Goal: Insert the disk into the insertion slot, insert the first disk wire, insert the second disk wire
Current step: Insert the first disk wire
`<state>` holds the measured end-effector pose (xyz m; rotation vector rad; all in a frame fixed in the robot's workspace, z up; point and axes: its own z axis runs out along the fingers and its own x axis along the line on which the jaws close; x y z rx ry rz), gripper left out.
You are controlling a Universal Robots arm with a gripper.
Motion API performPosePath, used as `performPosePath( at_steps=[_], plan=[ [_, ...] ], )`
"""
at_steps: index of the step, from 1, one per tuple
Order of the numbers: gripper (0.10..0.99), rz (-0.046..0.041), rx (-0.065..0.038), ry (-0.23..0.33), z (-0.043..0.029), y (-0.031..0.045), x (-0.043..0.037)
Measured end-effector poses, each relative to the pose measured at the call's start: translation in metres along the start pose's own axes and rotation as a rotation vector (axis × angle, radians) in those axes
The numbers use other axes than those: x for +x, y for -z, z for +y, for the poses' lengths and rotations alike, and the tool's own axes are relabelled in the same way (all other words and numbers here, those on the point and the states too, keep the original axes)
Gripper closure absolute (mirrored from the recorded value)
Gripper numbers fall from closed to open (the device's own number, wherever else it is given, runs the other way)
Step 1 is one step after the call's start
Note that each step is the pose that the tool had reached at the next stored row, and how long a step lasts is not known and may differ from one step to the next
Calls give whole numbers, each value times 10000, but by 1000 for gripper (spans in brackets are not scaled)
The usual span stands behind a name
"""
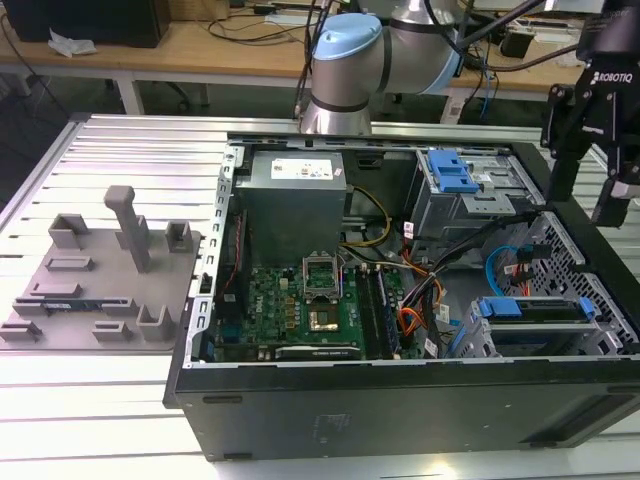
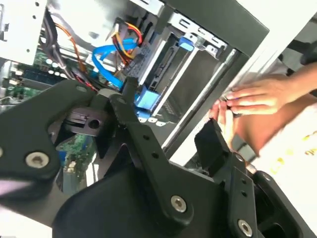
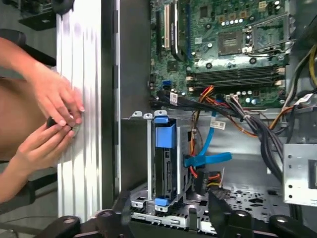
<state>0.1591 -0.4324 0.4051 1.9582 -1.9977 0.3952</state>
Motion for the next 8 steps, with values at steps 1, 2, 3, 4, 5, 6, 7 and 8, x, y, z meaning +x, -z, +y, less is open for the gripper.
performPosePath(
  at_steps=[1,2,3,4,5,6,7,8],
  plan=[
    [427,113,0,-7,1,-6,-4],
    [494,185,1,-11,2,-13,-8],
    [553,244,1,-13,3,-22,-12],
    [553,314,1,-17,4,-27,-15],
    [616,338,2,-18,5,-27,-14],
    [616,338,1,-18,5,-30,-16],
    [616,333,129,-80,9,-35,-21],
    [616,329,273,-147,9,-33,-25]
  ],
)
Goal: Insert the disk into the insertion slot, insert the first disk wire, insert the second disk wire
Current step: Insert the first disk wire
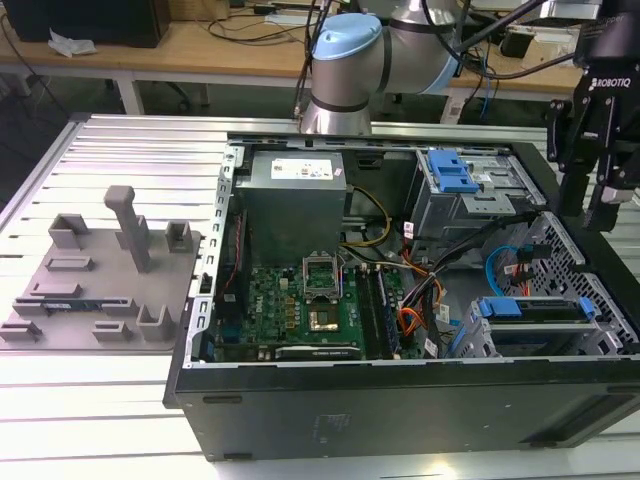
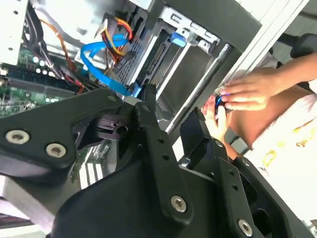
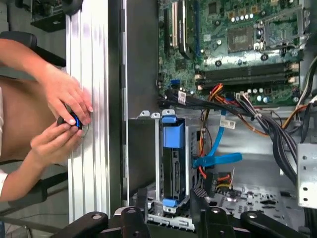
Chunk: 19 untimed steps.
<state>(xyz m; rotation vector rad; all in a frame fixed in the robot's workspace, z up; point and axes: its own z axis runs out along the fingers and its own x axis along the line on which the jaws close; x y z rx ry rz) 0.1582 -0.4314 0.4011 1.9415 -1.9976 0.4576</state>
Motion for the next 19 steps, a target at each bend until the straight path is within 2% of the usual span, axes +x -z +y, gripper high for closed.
performPosePath(
  at_steps=[1,3,4,5,8,10,14,17,19],
  plan=[
    [616,-4,177,-87,0,3,-5],
    [616,-13,452,-226,0,6,-11],
    [616,-14,524,-284,0,6,-13],
    [616,-14,535,-342,0,2,-17],
    [616,-4,447,-534,20,-52,-58],
    [616,1,409,-612,24,-84,-128],
    [616,2,404,-623,33,-108,-333],
    [616,30,406,-620,100,-171,-374],
    [616,34,406,-620,114,-244,-409]
  ],
)
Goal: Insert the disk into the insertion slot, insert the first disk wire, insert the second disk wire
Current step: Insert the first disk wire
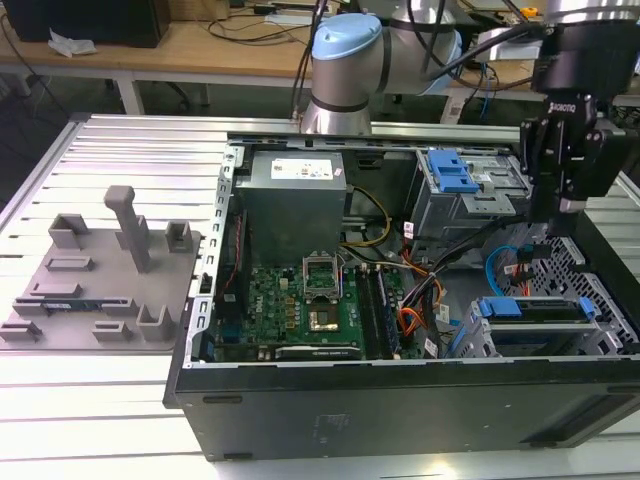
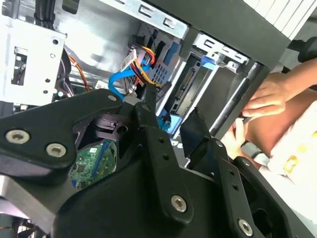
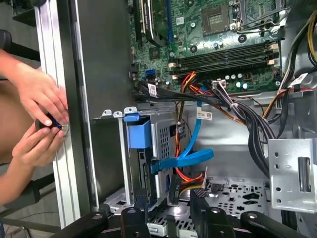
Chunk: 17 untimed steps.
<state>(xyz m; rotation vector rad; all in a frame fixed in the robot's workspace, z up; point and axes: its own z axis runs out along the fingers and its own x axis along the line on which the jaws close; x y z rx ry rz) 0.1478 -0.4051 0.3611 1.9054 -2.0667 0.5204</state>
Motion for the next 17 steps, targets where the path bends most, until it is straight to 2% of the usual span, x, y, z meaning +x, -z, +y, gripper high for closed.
performPosePath(
  at_steps=[4,6,17],
  plan=[
    [616,11,2,1,10,-121,-59],
    [616,25,2,1,13,-157,-78],
    [616,338,26,14,25,-189,-97]
  ],
)
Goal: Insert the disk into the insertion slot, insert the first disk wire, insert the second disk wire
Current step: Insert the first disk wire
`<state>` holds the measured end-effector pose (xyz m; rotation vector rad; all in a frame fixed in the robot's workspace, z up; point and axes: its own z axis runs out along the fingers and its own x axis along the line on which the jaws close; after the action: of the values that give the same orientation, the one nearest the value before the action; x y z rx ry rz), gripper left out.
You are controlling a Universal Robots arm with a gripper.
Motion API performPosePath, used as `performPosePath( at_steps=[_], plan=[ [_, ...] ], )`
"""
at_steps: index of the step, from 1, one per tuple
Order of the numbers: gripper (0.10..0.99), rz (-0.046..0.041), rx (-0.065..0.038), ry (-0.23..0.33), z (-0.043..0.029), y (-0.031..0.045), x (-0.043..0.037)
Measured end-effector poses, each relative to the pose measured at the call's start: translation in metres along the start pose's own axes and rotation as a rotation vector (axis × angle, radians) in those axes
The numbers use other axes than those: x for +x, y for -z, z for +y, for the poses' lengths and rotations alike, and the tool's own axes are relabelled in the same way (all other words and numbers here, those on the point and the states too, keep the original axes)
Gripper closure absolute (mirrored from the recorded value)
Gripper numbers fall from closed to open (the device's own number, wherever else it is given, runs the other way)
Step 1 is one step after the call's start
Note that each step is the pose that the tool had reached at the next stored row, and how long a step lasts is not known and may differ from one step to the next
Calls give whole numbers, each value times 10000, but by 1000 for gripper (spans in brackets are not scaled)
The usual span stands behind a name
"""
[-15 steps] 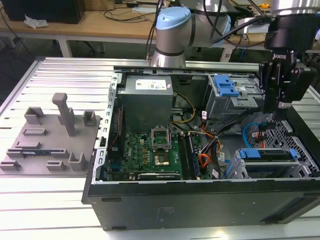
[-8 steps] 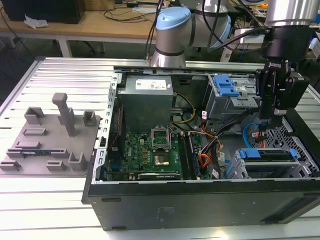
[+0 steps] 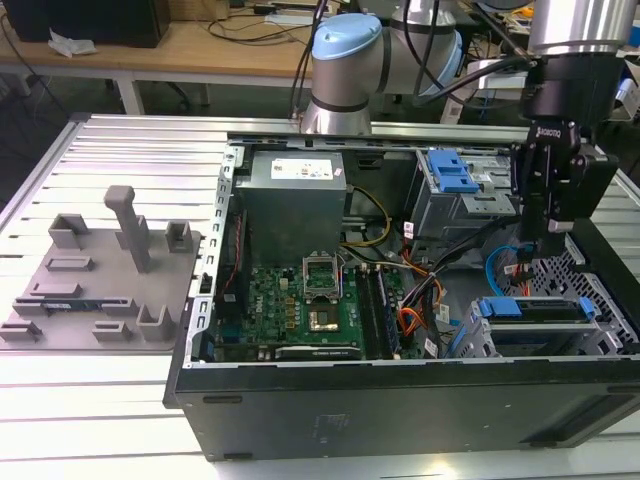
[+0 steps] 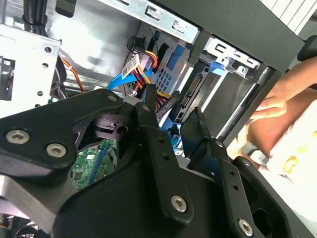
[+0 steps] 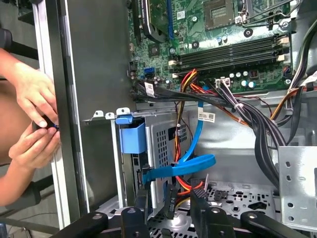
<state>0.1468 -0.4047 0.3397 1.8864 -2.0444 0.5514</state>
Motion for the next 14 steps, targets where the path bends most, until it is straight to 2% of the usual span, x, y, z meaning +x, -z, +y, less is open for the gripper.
performPosePath(
  at_steps=[7,8,9,11,12,14],
  plan=[
    [616,158,14,5,1,5,-15],
    [631,172,14,5,2,6,-18],
    [706,180,16,6,2,6,-21],
    [706,198,18,7,3,9,-34],
    [706,212,28,11,3,9,-41],
    [706,238,137,-24,5,-8,-55]
  ],
)
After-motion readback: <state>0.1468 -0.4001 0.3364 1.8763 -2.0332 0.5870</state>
